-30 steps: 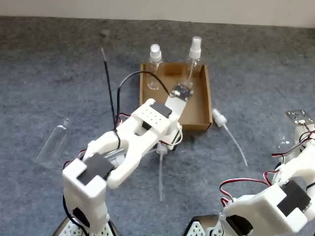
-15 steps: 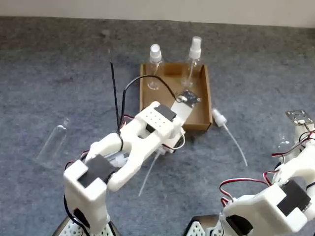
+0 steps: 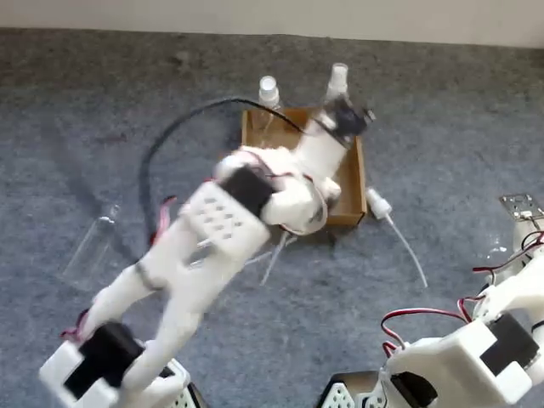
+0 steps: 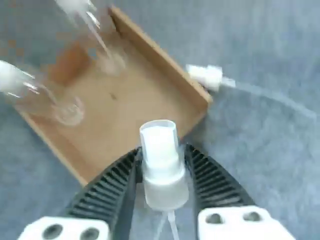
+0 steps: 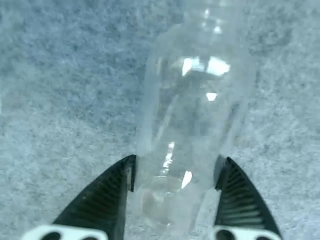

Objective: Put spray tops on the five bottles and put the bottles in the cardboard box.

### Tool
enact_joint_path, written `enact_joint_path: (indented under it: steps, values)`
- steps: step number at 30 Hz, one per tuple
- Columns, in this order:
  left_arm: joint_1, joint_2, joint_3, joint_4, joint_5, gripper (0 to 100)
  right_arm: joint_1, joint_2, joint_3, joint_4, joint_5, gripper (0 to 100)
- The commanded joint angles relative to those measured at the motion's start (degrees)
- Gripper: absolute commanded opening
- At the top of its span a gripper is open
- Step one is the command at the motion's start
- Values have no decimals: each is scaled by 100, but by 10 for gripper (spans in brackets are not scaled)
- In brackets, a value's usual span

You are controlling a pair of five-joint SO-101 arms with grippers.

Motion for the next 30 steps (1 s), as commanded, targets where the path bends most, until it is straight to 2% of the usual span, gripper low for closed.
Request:
enact_joint_path:
  steps: [1,5,9,19,25,30]
  values:
    - [-365,-1077,-391,26,-114,10,101,-92,-312,-13,26,223]
    - [-734,-2070,-242,308,-114,10,84,-101,-312,-13,26,235]
    - [-1332,-2730,233,747,-114,11,-268,-101,-277,-4,18,235]
    - [-3116,-3811,2668,703,-123,12,-1182,-75,-796,673,-1266,237]
    - [-3345,-4189,4207,44,-114,14,-1666,-84,-1086,1244,-1424,336]
    - [-3327,-4321,4901,-492,-105,14,-1982,-92,-1138,1244,-1451,342]
